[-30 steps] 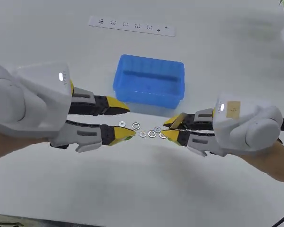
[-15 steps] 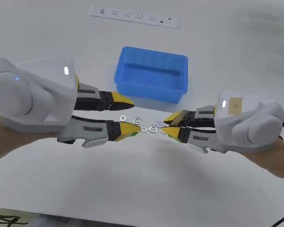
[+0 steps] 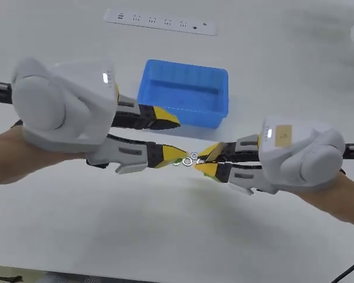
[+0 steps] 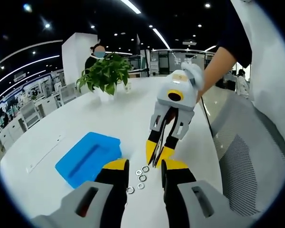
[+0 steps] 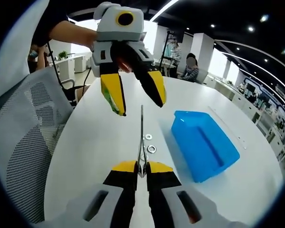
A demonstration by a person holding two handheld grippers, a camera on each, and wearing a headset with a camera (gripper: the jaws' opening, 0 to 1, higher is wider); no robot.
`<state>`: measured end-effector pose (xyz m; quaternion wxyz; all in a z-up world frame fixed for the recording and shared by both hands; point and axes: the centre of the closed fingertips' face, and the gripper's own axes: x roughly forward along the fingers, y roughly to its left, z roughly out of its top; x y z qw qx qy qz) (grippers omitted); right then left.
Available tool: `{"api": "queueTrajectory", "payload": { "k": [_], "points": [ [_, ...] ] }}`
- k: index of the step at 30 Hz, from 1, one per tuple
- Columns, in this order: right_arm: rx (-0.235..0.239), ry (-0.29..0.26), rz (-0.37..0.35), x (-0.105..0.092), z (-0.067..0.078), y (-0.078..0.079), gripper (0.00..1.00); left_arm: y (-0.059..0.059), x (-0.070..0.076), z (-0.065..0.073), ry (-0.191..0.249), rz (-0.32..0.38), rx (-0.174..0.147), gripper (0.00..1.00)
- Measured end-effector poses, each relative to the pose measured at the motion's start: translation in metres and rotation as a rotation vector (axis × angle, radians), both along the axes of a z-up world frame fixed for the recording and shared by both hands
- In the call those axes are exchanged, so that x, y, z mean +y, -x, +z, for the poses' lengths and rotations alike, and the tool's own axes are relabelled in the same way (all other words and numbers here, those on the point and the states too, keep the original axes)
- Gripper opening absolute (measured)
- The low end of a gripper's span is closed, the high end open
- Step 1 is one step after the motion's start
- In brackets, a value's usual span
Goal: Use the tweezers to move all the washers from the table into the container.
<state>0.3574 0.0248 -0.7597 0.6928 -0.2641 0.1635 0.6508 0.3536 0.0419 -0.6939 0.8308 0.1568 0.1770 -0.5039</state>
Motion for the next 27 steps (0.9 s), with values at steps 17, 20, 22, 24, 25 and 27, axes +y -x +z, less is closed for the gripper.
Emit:
{"api": "queueTrajectory", "payload": {
  "k": [17,20,22,24,25,27],
  "points": [
    [-0.007,0.003,-0.008,-0.002,0.0,-0.006,0.08,0.004,0.005,-0.004,-0.019,0.008,0.007,0.33],
    [-0.005,0.007,-0.005,-0.002,0.0,-0.006,0.08,0.005,0.006,-0.006,-0.017,0.011,0.013,0.33],
    [-0.003,0.008,-0.003,-0.002,-0.001,-0.005,0.08,0.005,0.006,-0.007,-0.018,0.01,0.014,0.33],
    [-0.002,0.008,-0.002,-0.001,-0.001,-0.005,0.08,0.005,0.005,-0.007,-0.016,0.009,0.016,0.33],
    [-0.001,0.007,-0.001,0.0,-0.001,-0.004,0.08,0.005,0.004,-0.006,-0.013,0.005,0.016,0.33],
    [0.001,0.005,0.0,0.001,0.0,-0.004,0.08,0.003,-0.005,-0.003,0.014,-0.01,0.017,0.33]
  ]
}}
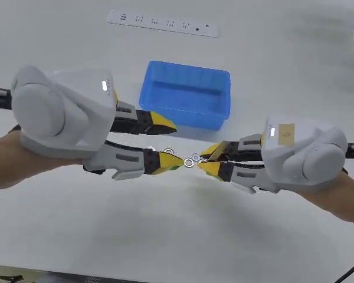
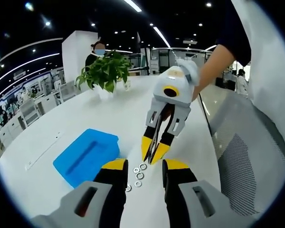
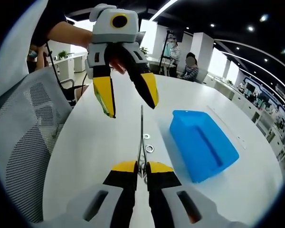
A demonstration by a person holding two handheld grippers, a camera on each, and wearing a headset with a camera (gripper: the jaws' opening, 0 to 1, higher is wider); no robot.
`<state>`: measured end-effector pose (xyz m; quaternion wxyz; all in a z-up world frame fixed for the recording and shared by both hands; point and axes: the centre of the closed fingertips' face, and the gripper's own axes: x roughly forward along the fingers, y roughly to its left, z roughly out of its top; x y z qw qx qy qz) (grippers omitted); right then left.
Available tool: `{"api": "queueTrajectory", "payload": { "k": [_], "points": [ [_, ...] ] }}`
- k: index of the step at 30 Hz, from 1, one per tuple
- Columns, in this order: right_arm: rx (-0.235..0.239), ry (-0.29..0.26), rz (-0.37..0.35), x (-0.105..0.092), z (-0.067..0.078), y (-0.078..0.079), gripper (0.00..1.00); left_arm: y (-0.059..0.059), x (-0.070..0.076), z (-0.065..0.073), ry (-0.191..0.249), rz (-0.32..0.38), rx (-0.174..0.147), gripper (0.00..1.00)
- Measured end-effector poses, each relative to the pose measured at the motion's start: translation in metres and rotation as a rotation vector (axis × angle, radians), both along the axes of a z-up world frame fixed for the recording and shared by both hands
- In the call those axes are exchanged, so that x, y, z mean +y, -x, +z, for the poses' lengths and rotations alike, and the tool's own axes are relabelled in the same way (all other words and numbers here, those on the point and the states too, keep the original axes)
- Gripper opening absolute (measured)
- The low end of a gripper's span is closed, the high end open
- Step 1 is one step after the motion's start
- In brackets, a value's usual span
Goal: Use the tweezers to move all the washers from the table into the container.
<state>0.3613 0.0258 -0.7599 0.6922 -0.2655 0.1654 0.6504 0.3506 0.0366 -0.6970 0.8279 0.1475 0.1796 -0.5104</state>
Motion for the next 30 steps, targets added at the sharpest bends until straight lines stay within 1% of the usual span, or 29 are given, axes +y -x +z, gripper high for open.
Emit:
{"api": "queueTrajectory", "payload": {
  "k": [1,2,3,5,6,9,11,13,15,17,19,20,21,23,28,30],
  "points": [
    [0.0,0.001,0.003,0.001,0.0,0.001,0.08,-0.001,-0.004,0.001,0.006,-0.013,-0.005,0.33],
    [0.0,0.003,0.005,0.001,0.0,0.001,0.08,-0.002,-0.011,0.002,0.005,-0.031,-0.012,0.33],
    [0.0,0.001,0.007,0.002,0.0,0.002,0.08,-0.003,-0.014,0.002,0.003,-0.036,-0.014,0.33],
    [0.001,0.0,0.013,0.004,0.0,0.004,0.08,-0.007,-0.024,0.002,-0.003,-0.065,-0.025,0.33],
    [0.0,0.001,0.015,0.004,0.0,0.004,0.08,-0.007,-0.03,0.002,-0.005,-0.09,-0.025,0.32],
    [-0.001,0.007,0.022,0.004,0.0,0.006,0.08,-0.009,-0.04,0.002,-0.015,-0.13,-0.035,0.31],
    [-0.001,0.009,0.023,0.003,0.0,0.006,0.08,-0.009,-0.044,0.004,-0.015,-0.152,-0.04,0.28],
    [-0.002,0.01,0.022,0.002,0.0,0.005,0.08,-0.008,-0.046,0.008,0.001,-0.169,-0.042,0.24],
    [0.0,0.007,0.018,0.001,0.0,0.004,0.08,-0.006,-0.047,0.011,0.011,-0.188,-0.05,0.21],
    [-0.001,0.008,0.017,0.001,0.0,0.004,0.08,-0.003,-0.048,0.012,0.015,-0.206,-0.044,0.16],
    [0.001,0.008,0.018,0.002,0.0,0.004,0.08,0.0,-0.049,0.011,0.009,-0.225,-0.041,0.15],
    [0.0,0.009,0.02,0.002,0.0,0.004,0.08,0.0,-0.049,0.01,-0.001,-0.226,-0.044,0.14],
    [0.001,0.01,0.021,0.002,-0.001,0.004,0.08,0.001,-0.048,0.008,-0.006,-0.23,-0.042,0.12],
    [0.004,0.009,0.022,0.002,-0.001,0.004,0.08,0.002,-0.048,0.007,-0.005,-0.233,-0.037,0.11],
    [0.007,0.012,0.028,0.003,-0.002,0.006,0.08,0.003,-0.051,0.006,-0.008,-0.246,-0.038,0.11],
    [0.007,0.011,0.03,0.003,-0.002,0.006,0.08,0.001,-0.05,0.006,-0.013,-0.244,-0.044,0.08]
  ]
}}
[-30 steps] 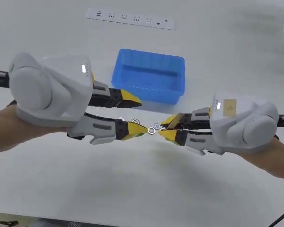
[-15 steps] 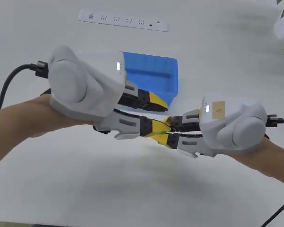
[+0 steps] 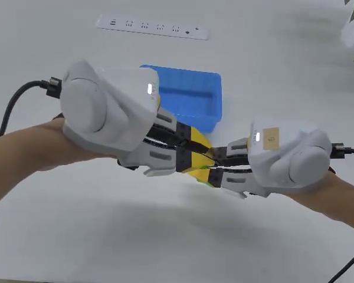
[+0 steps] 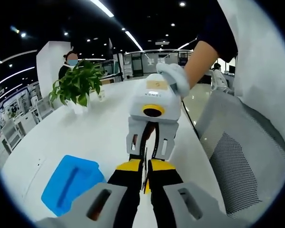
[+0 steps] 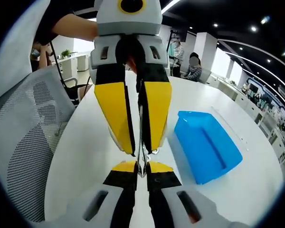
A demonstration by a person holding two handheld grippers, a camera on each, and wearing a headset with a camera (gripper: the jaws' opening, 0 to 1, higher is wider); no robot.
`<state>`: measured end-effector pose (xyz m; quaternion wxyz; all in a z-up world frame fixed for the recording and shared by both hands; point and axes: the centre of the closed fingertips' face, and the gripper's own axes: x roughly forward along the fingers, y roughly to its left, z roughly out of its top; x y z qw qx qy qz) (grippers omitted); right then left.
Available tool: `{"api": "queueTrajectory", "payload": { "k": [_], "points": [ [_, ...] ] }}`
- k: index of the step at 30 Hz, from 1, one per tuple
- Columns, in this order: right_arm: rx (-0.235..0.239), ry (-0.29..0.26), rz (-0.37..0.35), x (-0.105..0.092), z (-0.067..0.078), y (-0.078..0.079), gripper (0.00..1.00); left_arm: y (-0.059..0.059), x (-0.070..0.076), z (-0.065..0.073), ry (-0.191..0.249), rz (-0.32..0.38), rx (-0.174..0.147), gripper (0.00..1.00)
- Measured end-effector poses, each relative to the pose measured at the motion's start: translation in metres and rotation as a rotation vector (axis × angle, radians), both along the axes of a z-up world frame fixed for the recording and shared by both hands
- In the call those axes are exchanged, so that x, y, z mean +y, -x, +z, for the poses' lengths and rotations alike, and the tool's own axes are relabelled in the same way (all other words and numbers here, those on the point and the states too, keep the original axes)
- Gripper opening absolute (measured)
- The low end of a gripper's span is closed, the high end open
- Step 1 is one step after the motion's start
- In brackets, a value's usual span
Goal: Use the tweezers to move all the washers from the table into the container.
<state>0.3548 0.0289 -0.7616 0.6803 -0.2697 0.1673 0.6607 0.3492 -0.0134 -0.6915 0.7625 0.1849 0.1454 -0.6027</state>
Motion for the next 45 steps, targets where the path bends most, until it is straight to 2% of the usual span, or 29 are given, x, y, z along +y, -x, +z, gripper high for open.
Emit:
{"api": "queueTrajectory", "payload": {
  "k": [9,16,20,27,35,39,45],
  "points": [
    [0.001,0.003,0.001,0.001,-0.001,0.001,0.1,0.002,0.005,0.0,-0.009,-0.001,-0.004,0.06],
    [0.025,-0.007,-0.017,0.002,-0.002,0.001,0.13,0.001,0.007,-0.002,-0.018,0.001,-0.011,0.06],
    [0.037,-0.005,-0.026,0.001,-0.002,0.001,0.23,0.0,0.008,-0.003,-0.023,0.002,-0.012,0.06],
    [0.042,0.009,-0.04,-0.002,-0.008,0.0,0.31,-0.004,0.01,-0.003,-0.024,0.005,-0.013,0.06],
    [0.037,0.029,-0.048,-0.013,-0.014,-0.002,0.49,-0.008,0.007,0.0,-0.015,-0.007,-0.042,0.06],
    [0.048,0.027,-0.065,-0.019,-0.018,-0.003,0.53,-0.011,0.005,-0.002,-0.023,-0.013,-0.047,0.06],
    [0.073,0.017,-0.084,-0.025,-0.021,0.0,0.55,-0.014,0.002,-0.003,-0.013,-0.016,-0.033,0.06]
  ]
}}
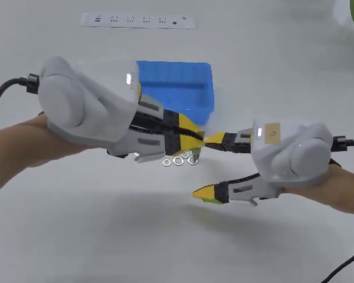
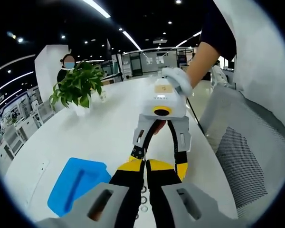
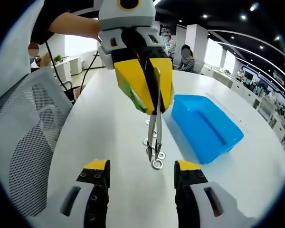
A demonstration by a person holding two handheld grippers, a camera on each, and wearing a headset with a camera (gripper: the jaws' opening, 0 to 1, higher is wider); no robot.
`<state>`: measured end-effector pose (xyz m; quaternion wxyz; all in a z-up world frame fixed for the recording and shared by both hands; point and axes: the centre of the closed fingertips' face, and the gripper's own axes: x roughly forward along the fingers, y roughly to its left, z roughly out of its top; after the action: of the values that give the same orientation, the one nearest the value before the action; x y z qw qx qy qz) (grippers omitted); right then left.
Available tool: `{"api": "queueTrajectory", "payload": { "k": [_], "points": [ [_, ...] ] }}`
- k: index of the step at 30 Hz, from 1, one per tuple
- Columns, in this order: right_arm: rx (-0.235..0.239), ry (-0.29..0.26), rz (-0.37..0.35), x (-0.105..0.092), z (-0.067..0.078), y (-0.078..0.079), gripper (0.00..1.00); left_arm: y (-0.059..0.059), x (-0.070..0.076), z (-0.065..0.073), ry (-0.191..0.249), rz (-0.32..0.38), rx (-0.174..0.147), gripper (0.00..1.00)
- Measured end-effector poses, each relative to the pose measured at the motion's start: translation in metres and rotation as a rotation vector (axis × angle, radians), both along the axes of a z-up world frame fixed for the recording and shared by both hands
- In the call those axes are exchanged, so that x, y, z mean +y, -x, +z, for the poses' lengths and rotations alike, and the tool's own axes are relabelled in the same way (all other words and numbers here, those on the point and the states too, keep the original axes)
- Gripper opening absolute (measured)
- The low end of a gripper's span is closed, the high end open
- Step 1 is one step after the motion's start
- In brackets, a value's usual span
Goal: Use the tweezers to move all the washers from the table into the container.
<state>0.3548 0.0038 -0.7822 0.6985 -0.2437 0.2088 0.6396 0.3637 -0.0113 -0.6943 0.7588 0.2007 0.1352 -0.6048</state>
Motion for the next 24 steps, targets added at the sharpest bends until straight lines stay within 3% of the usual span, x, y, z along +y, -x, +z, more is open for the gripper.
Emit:
{"api": "queueTrajectory", "payload": {
  "k": [13,24],
  "points": [
    [0.015,-0.015,-0.006,0.0,0.0,0.001,0.55,-0.001,0.0,-0.016,-0.041,-0.013,0.02,0.06],
    [0.028,-0.027,0.001,0.003,-0.002,0.004,0.55,-0.006,0.001,-0.015,-0.02,-0.009,0.024,0.06]
  ]
}}
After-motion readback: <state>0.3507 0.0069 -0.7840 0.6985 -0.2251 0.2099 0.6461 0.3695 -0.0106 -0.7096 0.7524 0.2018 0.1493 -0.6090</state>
